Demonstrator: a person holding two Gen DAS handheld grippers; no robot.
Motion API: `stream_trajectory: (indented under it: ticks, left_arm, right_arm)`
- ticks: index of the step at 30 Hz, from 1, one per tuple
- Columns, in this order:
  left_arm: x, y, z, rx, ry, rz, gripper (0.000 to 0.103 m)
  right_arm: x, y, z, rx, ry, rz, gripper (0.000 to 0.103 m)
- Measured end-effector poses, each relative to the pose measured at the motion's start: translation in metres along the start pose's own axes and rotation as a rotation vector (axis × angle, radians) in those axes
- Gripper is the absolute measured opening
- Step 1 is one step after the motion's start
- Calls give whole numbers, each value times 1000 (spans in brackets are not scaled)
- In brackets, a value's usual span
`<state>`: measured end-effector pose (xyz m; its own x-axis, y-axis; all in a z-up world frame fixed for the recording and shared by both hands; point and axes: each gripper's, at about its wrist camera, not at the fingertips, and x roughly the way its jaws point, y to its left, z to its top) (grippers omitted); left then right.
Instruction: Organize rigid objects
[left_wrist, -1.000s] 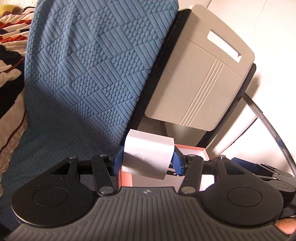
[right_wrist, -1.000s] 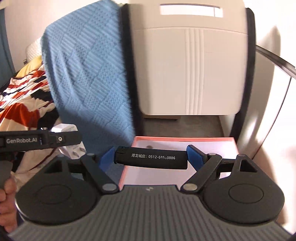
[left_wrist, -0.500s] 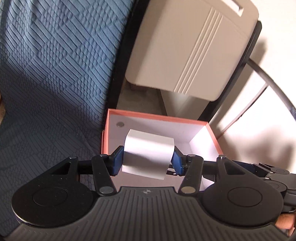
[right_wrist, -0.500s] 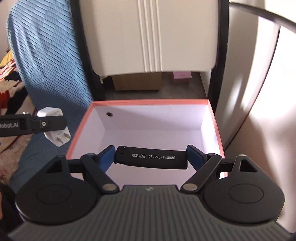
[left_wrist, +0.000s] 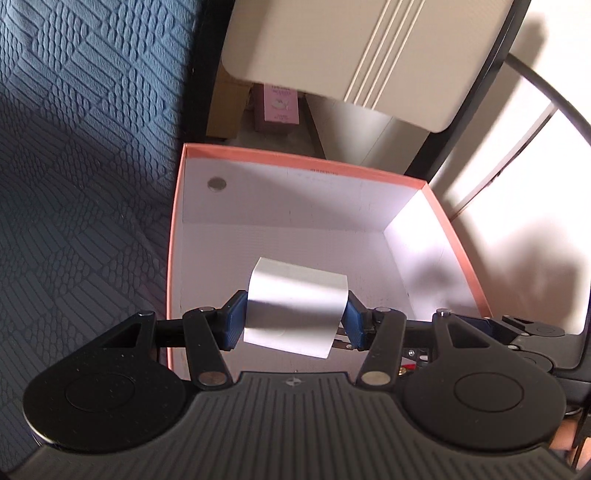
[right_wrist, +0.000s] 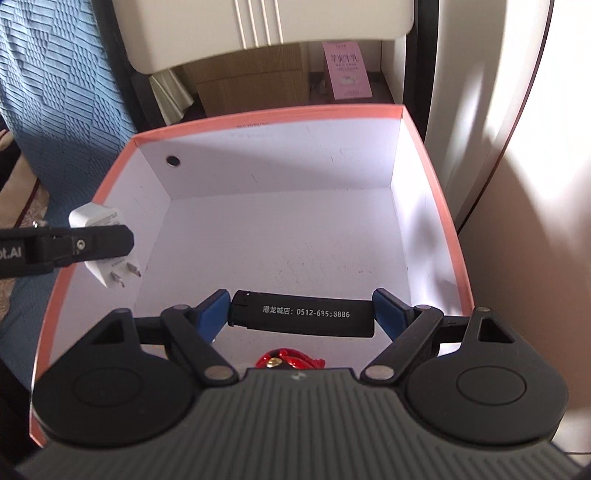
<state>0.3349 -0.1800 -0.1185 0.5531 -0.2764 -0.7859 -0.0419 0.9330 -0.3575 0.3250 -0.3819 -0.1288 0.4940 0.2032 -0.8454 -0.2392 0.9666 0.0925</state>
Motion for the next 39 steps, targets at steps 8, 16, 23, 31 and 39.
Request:
stream_trajectory:
  ticks: [8,16,23,31,39]
  left_arm:
    - [12,2,-4,6,32,3,60]
    - [-7,4,-4,6,14,-22,64]
    - [-52,3,3,36,-59,-31,64]
    - [-121,-7,11,61,-165,-58,64]
    - [-186,-17,4,86,-247,-104,64]
  right_arm:
    - [13,-3,-4,20,42,21,86]
    - [3,3,-2,0,40,20,92]
    - [-36,14,5,21,-34,15,92]
    - [-96,33,-5,68,-123,28,92]
    - [-159,51,-15,58,-240,0,92]
